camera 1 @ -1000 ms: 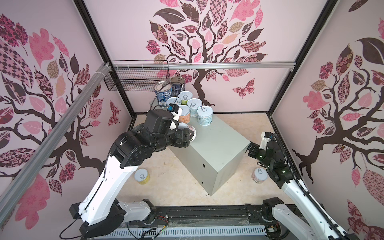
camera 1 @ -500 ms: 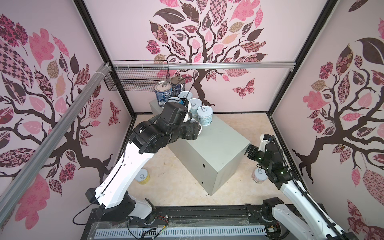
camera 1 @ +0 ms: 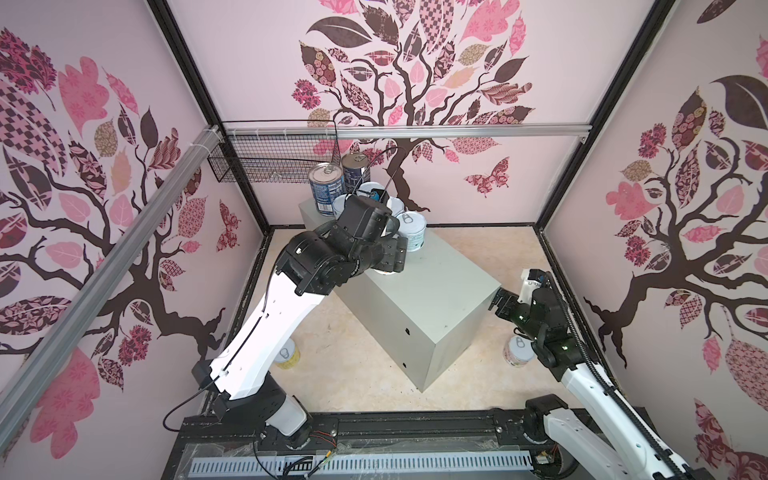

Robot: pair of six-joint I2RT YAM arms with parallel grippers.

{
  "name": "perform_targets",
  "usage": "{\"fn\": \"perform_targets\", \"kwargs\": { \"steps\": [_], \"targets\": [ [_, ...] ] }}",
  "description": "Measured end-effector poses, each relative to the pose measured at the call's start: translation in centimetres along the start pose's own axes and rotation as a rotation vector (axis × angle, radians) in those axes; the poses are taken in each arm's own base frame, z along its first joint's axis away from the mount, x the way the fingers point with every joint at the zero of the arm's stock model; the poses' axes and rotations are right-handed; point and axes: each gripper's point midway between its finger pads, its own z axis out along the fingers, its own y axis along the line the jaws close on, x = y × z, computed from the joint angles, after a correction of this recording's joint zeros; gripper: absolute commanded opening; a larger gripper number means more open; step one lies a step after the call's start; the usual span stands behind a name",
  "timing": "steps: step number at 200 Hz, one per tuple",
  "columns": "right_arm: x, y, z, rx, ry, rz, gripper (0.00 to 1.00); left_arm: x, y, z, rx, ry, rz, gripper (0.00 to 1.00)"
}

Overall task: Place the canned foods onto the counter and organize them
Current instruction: 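Move the held pink-labelled can over the box top in front of the other cans, then lower the can onto the box top beside the cans and open the left gripper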

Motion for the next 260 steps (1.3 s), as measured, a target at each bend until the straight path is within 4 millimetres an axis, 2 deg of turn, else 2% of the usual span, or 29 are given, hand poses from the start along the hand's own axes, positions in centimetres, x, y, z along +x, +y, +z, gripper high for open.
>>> {"fn": "perform_targets", "kwargs": {
  "steps": [74,110,140,160,181,203,260],
  "targets": [
    [-0.6,0.2,-0.6,-0.008,-0.027,-0.002,1.00,-2.0,0.3,-1.4,-0.028,-0.076,0.009,0.91],
    [-0.8,0.2,-0.9,-0.004,-0.039,-0.005,1.00,-2.3,0.1,-2.7,-0.012,-0.101,0.015,0.88],
    [-0.7,0.0,-1.0,0.004,-0.035,-0.004,1.00,-2.3,0.6,-5.5,0.016,-0.146,0.006,0.76],
    [-0.5,-0.2,-1.2,0.011,-0.028,-0.004,1.00,-1.9,1.2,-7.5,0.034,-0.170,-0.007,0.60],
    [-0.4,-0.3,-1.3,0.018,-0.021,-0.004,1.00,-1.1,1.4,-8.5,0.053,-0.172,-0.013,0.48],
    [-0.5,-0.2,-1.5,0.020,-0.018,-0.010,1.00,0.3,0.9,-8.3,0.074,-0.139,-0.002,0.40],
    [0.0,0.0,-1.9,0.010,0.003,-0.016,1.00,4.8,-2.1,-4.7,0.148,-0.005,0.004,0.38]
  ]
}}
